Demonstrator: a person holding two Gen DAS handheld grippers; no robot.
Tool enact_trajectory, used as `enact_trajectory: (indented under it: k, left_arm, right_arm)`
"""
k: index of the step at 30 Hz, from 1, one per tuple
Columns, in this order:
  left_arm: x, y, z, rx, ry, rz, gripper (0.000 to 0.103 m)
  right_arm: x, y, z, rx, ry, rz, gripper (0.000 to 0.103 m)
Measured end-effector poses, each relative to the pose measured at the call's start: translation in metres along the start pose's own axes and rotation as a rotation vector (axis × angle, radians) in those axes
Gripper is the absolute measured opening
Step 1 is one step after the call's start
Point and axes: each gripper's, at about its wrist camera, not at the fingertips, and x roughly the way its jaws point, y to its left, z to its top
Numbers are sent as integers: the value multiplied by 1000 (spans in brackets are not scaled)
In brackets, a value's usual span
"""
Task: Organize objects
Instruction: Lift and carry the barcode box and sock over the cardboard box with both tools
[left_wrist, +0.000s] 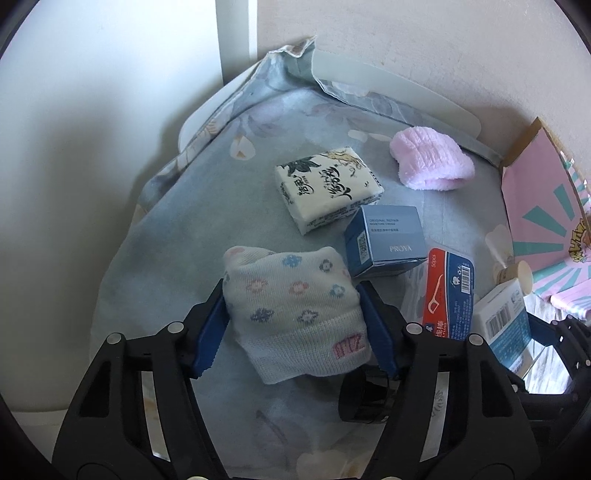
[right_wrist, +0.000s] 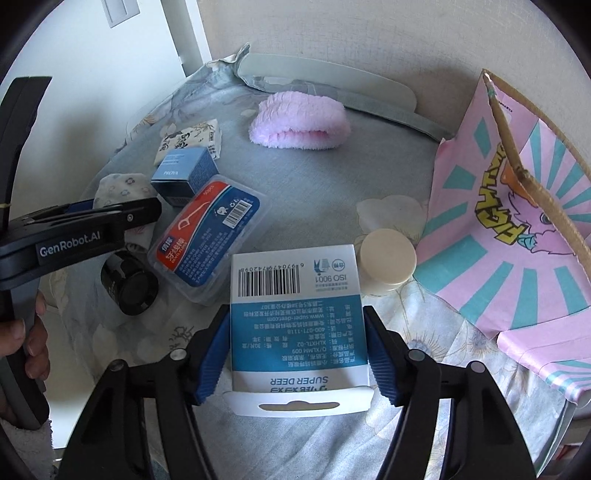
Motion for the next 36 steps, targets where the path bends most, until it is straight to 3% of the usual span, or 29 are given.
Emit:
enact_trajectory:
  k: [10, 20, 27, 36]
  left_arm:
    - [-21, 4, 6, 18, -47, -1, 64]
    - [-72, -1, 16, 44, -107, -23, 64]
    - [-120, -17, 29, 81, -161, -46, 64]
    - [-172, -64, 50, 178, -229, -114, 64]
  right_arm:
    - [-15, 1, -2, 25, -18, -6, 63]
    - [-69, 7, 7, 34, -74, -16, 63]
    - [-110, 11, 23, 51, -140, -24, 63]
    - [-173, -11, 35, 78, -224, -36, 63]
